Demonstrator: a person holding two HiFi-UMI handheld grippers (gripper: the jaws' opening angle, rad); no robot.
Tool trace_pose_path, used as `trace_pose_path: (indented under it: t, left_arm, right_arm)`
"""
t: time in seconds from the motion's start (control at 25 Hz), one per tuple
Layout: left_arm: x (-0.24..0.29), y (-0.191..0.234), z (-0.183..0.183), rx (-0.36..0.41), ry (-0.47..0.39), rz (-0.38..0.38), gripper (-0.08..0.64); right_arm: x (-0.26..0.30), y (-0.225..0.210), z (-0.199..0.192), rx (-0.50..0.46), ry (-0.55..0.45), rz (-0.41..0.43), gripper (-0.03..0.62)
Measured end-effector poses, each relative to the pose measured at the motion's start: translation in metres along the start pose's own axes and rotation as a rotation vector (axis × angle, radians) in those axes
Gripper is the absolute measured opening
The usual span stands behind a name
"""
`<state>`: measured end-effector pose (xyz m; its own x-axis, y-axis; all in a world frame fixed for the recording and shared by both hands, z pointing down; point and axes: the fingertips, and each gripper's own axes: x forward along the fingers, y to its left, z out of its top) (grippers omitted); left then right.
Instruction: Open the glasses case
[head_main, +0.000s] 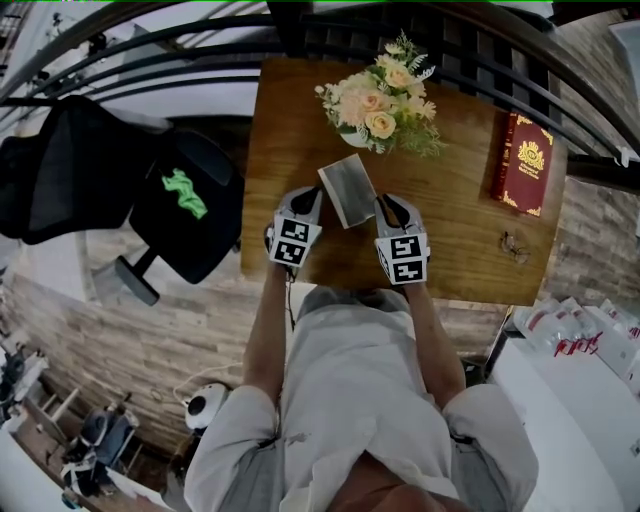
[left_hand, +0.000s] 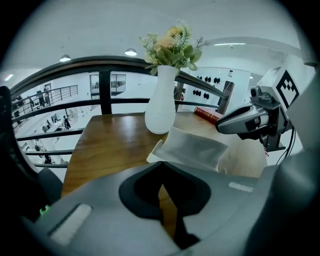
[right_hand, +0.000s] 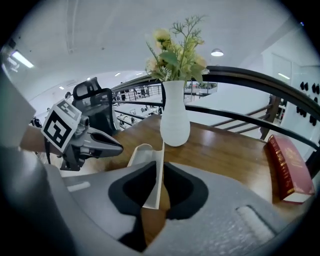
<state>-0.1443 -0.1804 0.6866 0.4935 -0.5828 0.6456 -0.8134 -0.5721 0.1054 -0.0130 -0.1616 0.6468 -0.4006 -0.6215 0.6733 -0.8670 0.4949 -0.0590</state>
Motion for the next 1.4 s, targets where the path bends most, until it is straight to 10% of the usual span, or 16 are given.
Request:
trace_pose_path:
  t: [0.76, 1.4]
  left_arm:
    - [-0.105, -0.030, 0.087, 0.036, -0.303, 0.064, 0.020]
    - [-0.135, -0.041, 0.110, 0.065, -0.391, 0.062, 0.020]
  right_arm:
    - [-0.086, 0.020, 0.064, -0.046, -0.259, -0.039, 0.003]
    - [-0.113, 0.027, 0.078, -0.061, -0.318, -0.071, 0.003]
